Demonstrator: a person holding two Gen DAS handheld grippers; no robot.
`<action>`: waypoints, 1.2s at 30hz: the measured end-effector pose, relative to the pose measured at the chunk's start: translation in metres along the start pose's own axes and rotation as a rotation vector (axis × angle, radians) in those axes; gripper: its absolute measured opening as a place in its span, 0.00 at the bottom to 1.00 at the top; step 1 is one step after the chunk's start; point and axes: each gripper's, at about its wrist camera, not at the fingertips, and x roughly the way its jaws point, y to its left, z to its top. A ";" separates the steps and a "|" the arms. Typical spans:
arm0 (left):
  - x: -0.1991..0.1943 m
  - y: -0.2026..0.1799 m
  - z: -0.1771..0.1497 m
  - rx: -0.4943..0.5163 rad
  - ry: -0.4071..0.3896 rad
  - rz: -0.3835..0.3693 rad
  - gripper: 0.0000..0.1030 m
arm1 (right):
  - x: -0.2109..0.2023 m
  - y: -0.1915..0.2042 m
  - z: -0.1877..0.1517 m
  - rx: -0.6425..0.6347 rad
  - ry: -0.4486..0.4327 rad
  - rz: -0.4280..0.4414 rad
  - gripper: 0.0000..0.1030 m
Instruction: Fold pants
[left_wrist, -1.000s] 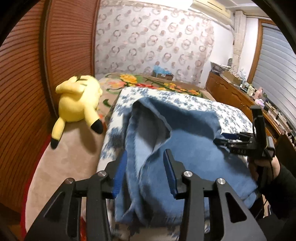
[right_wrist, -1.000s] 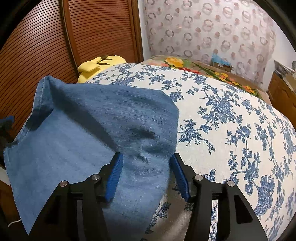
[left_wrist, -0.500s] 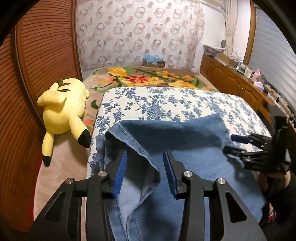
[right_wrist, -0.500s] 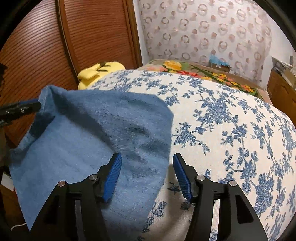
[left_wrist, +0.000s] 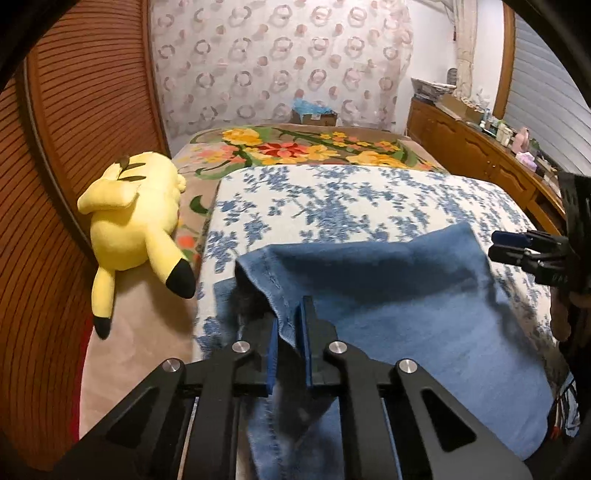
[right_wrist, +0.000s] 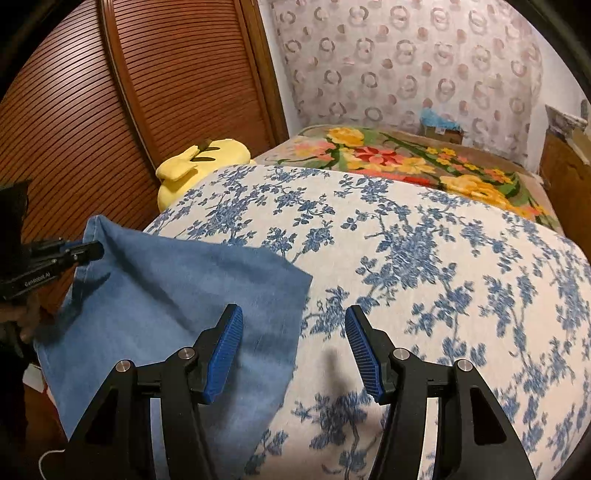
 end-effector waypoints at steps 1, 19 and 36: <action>0.002 0.003 0.000 -0.006 0.005 -0.002 0.11 | 0.005 -0.001 0.002 0.000 0.005 0.010 0.58; 0.019 0.009 -0.002 -0.005 0.027 -0.021 0.11 | 0.072 -0.003 0.016 0.004 0.079 0.128 0.58; 0.017 0.005 0.004 0.008 0.012 -0.008 0.11 | 0.072 0.011 0.017 -0.072 0.026 0.208 0.16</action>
